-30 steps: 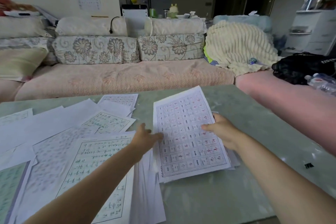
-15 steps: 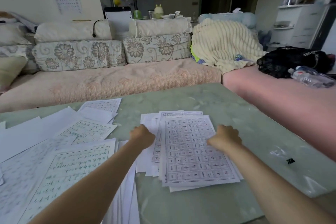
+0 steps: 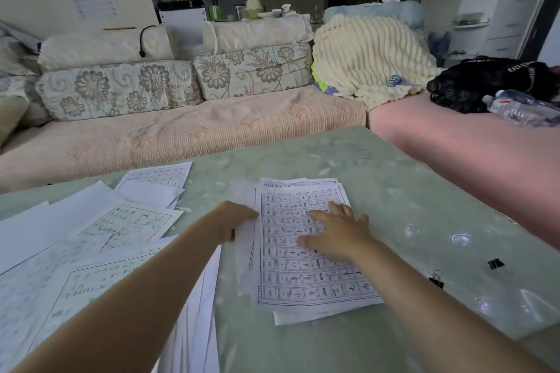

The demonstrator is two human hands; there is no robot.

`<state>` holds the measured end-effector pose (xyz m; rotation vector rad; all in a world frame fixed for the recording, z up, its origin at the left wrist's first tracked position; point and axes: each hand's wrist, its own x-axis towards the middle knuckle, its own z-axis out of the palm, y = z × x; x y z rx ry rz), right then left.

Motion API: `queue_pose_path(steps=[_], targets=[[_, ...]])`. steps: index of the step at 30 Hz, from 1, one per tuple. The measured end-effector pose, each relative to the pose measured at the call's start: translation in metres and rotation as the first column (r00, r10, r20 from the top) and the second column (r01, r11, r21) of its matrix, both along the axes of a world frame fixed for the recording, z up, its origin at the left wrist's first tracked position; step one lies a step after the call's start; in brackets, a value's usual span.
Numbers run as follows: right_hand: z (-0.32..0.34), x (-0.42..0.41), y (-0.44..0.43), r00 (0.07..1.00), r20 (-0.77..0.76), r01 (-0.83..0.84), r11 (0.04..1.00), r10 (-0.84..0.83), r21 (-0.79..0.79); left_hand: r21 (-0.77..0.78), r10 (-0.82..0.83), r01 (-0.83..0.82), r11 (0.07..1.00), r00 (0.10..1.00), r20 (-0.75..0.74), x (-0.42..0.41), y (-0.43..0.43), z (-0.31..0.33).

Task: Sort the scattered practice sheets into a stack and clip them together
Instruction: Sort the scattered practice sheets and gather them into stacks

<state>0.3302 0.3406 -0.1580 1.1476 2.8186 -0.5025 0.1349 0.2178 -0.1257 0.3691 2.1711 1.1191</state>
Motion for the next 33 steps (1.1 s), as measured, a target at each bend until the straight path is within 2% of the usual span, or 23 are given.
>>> queue_pose_path(steps=[2,5,6,9,12,15,18,20,25,27,29,31,33], targets=[[0.001,0.0,0.0,1.0,-0.01,-0.014,1.0,0.015,0.025,0.004,-0.037,0.037,0.999,0.998,-0.052,0.006,0.003,-0.002],[0.002,0.001,-0.002,0.996,-0.076,-0.031,0.998,0.035,0.054,0.068,-0.145,0.141,0.988,0.987,0.064,0.028,0.01,0.001],[0.003,0.002,-0.002,0.993,-0.115,-0.026,0.998,0.033,0.056,0.064,-0.157,0.154,0.986,0.987,0.046,0.032,0.012,0.0],[0.007,0.006,0.0,0.971,-0.238,0.022,1.0,-0.017,0.017,0.09,-0.092,0.102,0.991,0.99,-0.109,0.034,0.011,-0.005],[0.008,0.01,0.004,0.923,-0.359,0.131,0.99,-0.137,-0.041,0.217,0.02,0.003,0.976,0.994,-0.105,0.023,-0.005,-0.006],[0.013,0.013,0.005,0.844,-0.455,0.191,0.953,-0.282,-0.236,0.289,0.044,-0.03,0.957,0.998,-0.044,0.009,-0.031,-0.005],[0.026,0.007,-0.003,0.791,-0.482,0.106,0.859,-0.378,-0.501,0.382,-0.014,-0.008,0.924,0.998,0.055,0.005,-0.053,0.0],[0.032,0.0,-0.01,0.759,-0.518,0.045,0.825,-0.395,-0.564,0.457,-0.025,0.003,0.89,0.999,0.043,0.009,-0.063,0.006],[0.06,-0.009,-0.03,0.669,-0.64,-0.04,0.84,-0.379,-0.54,0.608,0.058,-0.014,0.794,0.997,-0.052,0.024,-0.08,0.032],[0.077,-0.009,-0.042,0.581,-0.736,-0.067,0.881,-0.347,-0.468,0.673,0.127,-0.019,0.74,0.986,-0.112,0.033,-0.083,0.051],[0.095,-0.007,-0.053,0.452,-0.839,-0.075,0.923,-0.305,-0.376,0.731,0.198,-0.005,0.682,0.964,-0.178,0.043,-0.084,0.069],[0.11,-0.005,-0.062,0.344,-0.899,-0.096,0.942,-0.27,-0.32,0.727,0.252,0.052,0.685,0.919,-0.303,0.05,-0.086,0.084],[0.118,0.0,-0.066,0.33,-0.903,-0.103,0.94,-0.277,-0.326,0.698,0.257,0.097,0.709,0.887,-0.384,0.057,-0.089,0.091]])
